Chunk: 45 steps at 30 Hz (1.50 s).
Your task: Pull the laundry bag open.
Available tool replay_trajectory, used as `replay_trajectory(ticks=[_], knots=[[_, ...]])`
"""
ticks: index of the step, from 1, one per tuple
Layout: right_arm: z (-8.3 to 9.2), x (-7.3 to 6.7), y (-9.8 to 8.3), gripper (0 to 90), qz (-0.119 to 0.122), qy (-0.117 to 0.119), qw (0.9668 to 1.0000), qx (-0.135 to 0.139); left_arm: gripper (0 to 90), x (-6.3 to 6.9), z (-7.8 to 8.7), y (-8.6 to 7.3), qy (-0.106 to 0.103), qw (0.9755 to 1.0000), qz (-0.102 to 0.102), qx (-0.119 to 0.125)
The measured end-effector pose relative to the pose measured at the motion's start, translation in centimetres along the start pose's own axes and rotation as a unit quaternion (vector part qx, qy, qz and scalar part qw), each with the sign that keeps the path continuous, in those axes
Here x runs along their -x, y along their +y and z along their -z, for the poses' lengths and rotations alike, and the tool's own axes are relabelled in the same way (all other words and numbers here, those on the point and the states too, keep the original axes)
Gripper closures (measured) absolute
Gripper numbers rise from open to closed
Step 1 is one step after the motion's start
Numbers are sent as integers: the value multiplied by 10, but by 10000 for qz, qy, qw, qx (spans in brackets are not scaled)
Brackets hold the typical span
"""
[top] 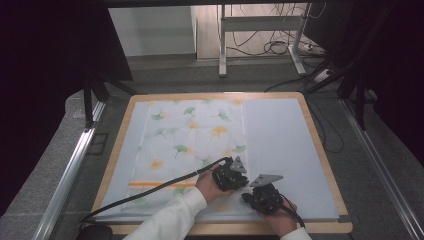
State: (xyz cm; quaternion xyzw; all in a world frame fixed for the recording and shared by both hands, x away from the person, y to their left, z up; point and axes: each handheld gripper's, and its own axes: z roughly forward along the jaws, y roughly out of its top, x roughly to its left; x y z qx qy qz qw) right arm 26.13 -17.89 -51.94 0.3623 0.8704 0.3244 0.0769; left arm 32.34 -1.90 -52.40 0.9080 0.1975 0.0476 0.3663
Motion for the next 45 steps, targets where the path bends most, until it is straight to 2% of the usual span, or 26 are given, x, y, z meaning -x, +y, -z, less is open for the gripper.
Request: replay_trajectory(ticks=[5, 13, 16, 20, 22, 23, 25, 34, 38, 45], knots=[[-1, 4, 1, 891, -141, 37, 9999, 17, 835, -1, 0, -1, -2, 10000, -9, 13], [-1, 5, 0, 891, -180, 58, 9998, 23, 834, -1, 0, -1, 38, 10000, -10, 82], [-1, 5, 0, 891, -145, 28, 9999, 30, 833, -2, -2, -1, -2, 9998, 158, 113], [-1, 5, 0, 891, -140, 24, 9999, 31, 835, -2, 0, 0, -11, 9999, 163, 37], [-1, 5, 0, 892, -195, 52, 9998, 38, 836, -2, 0, -1, 21, 9999, 134, 15], [-1, 6, 0, 892, -206, 69, 9998, 47, 900, -3, 2, -1, 118, 9999, 14, -43], [-1, 7, -1, 893, -266, 93, 9996, 56, 900, -2, 2, -2, 84, 9999, 115, 26], [-1, 9, -1, 893, -325, 124, 9994, 51, 900, -1, 1, -2, 94, 9999, 112, 32], [-1, 9, -1, 893, -309, 128, 9994, 47, 884, -3, -1, -1, -35, 9999, 148, 18], [-1, 8, 0, 893, -275, 107, 9996, 36, 861, -4, -2, 1, -60, 9998, 200, -29]])
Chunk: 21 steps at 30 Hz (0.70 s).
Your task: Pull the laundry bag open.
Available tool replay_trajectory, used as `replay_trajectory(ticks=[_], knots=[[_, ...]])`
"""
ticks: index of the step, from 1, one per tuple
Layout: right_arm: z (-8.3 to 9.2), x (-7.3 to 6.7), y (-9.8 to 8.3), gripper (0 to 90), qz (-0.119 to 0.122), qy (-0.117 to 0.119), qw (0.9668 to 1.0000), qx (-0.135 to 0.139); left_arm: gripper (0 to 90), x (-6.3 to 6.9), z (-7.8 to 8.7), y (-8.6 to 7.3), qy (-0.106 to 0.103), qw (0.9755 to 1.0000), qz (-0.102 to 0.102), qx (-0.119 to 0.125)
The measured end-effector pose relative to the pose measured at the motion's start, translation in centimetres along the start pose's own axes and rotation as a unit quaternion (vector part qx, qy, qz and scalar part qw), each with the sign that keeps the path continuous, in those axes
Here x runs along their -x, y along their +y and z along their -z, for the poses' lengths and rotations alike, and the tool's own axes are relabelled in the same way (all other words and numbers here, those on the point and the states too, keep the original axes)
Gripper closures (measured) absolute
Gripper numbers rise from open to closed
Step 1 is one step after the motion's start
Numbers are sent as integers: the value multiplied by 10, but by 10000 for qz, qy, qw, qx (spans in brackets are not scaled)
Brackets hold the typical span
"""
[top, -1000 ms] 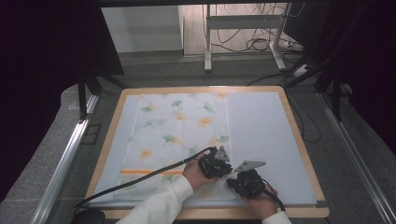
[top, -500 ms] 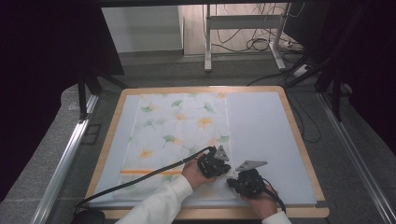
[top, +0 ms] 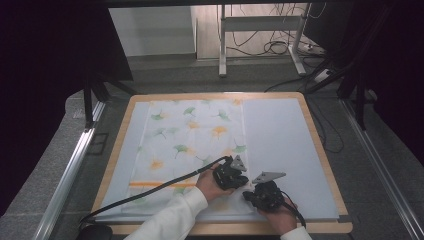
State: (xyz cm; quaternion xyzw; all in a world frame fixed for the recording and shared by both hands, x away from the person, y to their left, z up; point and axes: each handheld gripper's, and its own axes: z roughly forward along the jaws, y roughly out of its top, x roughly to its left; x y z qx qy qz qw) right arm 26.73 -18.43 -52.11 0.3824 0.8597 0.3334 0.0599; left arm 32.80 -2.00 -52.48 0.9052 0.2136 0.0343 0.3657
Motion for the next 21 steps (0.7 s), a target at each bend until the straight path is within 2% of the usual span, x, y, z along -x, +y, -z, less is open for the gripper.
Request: replay_trajectory(ticks=[3, 4, 9, 15, 21], knots=[[0, -1, 0, 893, 2, -17, 10000, -8, 890, 1, 0, 0, 20, 10000, 12, 4], [0, -1, 0, 893, 12, -16, 10000, -5, 899, 1, 0, 0, 41, 10000, -62, -16], [0, 0, 0, 893, -17, -9, 10000, -4, 900, 3, 1, 0, 107, 9999, -57, -33], [1, 3, 0, 894, -227, -8, 9997, -13, 900, 3, 4, -1, 174, 9997, -141, -114], [1, 5, 0, 895, -282, 28, 9996, -10, 900, 4, 6, -3, 235, 9994, -224, -148]])
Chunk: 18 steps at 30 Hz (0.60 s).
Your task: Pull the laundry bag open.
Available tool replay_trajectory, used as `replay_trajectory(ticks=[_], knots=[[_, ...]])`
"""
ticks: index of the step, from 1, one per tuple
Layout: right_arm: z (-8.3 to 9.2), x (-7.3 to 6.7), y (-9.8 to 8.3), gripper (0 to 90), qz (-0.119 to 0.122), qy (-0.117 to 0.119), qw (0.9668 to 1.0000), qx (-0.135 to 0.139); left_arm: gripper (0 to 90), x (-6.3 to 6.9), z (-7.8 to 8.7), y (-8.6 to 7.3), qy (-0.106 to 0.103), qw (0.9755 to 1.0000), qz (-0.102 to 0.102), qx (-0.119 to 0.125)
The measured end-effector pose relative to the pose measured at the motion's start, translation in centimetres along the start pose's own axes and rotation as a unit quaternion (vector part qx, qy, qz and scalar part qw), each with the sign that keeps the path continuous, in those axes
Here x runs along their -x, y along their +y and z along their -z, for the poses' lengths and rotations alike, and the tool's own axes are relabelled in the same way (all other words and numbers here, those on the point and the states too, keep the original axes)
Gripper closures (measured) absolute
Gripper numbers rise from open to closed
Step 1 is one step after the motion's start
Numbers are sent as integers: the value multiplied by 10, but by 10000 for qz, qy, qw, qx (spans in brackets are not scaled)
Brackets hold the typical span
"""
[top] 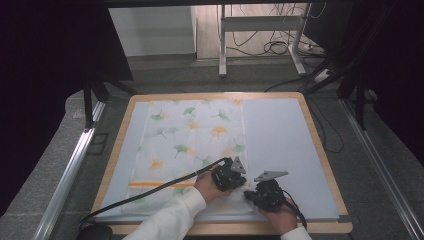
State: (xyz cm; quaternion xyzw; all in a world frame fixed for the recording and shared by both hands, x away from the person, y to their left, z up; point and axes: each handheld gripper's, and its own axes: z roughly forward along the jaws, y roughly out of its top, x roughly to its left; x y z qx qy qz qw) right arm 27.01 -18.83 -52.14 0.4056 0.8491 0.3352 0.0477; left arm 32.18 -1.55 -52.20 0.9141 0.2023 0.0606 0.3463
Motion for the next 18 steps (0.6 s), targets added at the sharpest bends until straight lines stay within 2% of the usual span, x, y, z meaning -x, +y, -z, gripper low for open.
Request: replay_trajectory(ticks=[3, 14, 18], knots=[[0, 1, 0, 895, -37, 18, 10000, 11, 900, -1, 1, -2, -11, 10000, 39, 5], [0, 3, -1, 896, -103, 67, 9999, 38, 900, 1, 4, -4, 102, 9999, -99, -50], [0, 3, -1, 896, -131, 91, 9999, 37, 900, 1, 5, -5, 94, 9999, -82, -24]])
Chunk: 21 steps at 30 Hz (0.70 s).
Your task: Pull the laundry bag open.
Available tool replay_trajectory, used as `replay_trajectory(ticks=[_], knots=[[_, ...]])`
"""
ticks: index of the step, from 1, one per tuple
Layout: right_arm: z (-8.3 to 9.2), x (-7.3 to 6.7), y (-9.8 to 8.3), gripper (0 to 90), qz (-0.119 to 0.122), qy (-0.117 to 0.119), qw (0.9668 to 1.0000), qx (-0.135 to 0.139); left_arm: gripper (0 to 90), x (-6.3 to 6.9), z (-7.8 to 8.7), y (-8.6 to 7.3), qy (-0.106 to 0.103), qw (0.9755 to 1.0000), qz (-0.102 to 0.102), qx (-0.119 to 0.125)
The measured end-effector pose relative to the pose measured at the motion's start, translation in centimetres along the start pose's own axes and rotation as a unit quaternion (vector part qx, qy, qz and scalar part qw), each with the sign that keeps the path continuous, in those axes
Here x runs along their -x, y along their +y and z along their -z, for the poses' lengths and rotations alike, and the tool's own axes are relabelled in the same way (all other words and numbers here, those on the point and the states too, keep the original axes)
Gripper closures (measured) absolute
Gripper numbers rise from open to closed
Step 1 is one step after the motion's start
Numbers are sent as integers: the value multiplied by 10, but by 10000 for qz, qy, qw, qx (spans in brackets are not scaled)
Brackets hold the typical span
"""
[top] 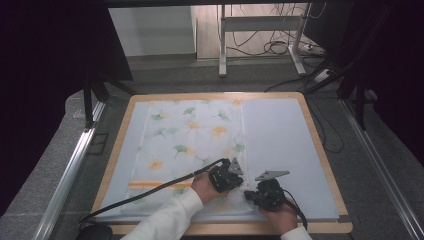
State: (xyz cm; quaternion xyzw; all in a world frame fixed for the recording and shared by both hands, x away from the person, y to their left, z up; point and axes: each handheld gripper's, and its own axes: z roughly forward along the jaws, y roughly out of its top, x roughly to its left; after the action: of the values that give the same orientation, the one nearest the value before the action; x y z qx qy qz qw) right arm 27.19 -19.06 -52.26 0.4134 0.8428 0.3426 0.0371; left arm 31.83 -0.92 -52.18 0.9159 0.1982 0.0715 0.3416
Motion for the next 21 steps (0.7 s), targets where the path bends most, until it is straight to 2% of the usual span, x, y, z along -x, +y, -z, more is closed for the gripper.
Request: replay_trajectory(ticks=[5, 7, 11, 13, 16, 21], knots=[[1, 3, 1, 895, -151, 73, 9999, 16, 900, 0, 0, -1, -15, 10000, 62, 22], [2, 5, 3, 894, -187, 3, 9998, 41, 900, -1, -1, -1, -36, 9999, 83, 59], [3, 12, 11, 894, -404, -22, 9989, 251, 900, -2, -1, -1, -25, 10000, 29, 36], [-1, 15, 15, 894, -474, -64, 9986, 226, 900, -1, -1, -2, -12, 9999, 84, 101], [-8, 19, 17, 894, -698, 40, 9974, 160, 900, 0, -1, -2, 24, 9999, 70, 106], [-9, 20, 18, 896, -829, 50, 9965, 124, 900, 2, -1, -3, 94, 9999, 11, 103]])
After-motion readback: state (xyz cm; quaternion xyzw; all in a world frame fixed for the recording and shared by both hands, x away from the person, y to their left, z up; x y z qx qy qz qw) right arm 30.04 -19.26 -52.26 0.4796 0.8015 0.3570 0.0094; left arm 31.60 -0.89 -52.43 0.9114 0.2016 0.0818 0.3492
